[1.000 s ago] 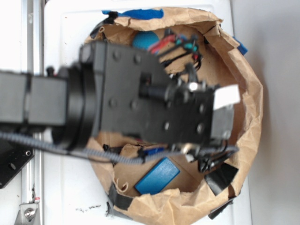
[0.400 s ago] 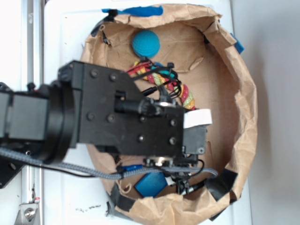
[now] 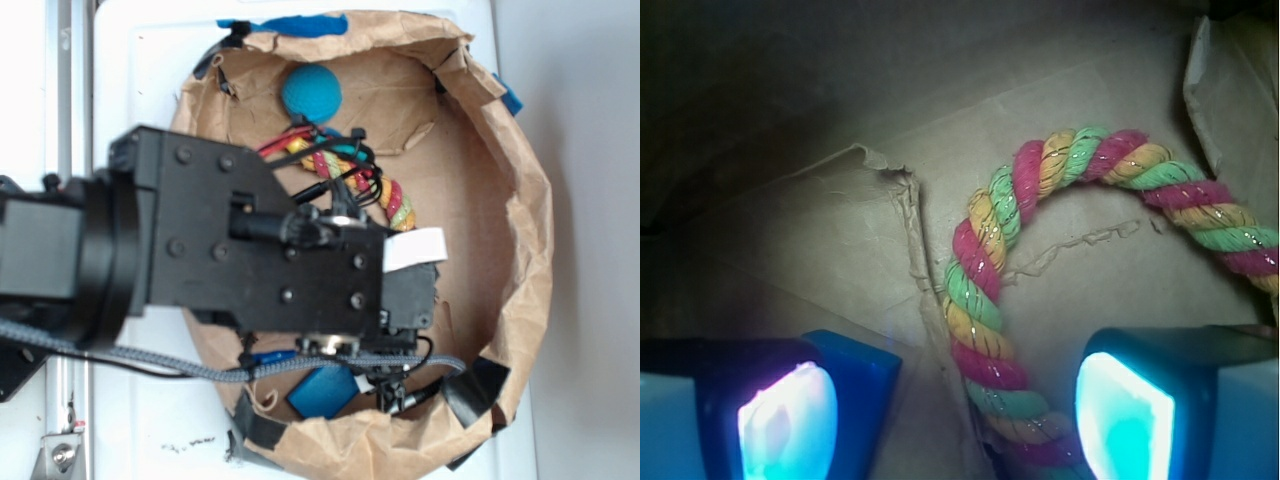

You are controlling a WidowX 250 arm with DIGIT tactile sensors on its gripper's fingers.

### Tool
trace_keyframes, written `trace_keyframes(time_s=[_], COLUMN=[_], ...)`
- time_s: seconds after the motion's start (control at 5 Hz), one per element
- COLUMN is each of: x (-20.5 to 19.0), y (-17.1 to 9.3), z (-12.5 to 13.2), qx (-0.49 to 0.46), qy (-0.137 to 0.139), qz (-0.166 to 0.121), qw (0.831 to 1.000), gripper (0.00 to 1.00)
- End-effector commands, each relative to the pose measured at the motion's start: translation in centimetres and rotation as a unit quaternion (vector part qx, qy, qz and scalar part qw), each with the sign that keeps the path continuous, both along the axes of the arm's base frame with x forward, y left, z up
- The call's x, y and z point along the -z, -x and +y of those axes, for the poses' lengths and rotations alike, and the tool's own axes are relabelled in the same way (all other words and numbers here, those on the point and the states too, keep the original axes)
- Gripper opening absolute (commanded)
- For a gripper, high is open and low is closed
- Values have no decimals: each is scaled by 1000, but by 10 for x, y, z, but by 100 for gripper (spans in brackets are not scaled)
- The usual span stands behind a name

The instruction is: Grab the multicolored rope.

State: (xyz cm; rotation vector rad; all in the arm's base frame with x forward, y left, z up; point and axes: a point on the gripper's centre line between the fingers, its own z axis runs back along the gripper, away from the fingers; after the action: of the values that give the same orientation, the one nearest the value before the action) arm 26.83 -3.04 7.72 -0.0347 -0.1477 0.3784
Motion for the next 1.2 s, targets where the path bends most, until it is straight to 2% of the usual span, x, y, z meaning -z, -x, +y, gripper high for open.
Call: trace_keyframes(time_s=[0.0,0.2,0.4,0.6,0.8,1.0], x=[-7,-4,-1,5,6,11], y=[-13,-21,-31,-39,-46,-46], z=[29,36,30,30,25,25], qx=[1,-4,-4,-14,-15,-19], qy=[-16,3,29,52,62,54], qz=[-46,-53,-51,-36,-35,-33], qw=[999,999,998,998,997,998], gripper=[100,100,100,100,100,100])
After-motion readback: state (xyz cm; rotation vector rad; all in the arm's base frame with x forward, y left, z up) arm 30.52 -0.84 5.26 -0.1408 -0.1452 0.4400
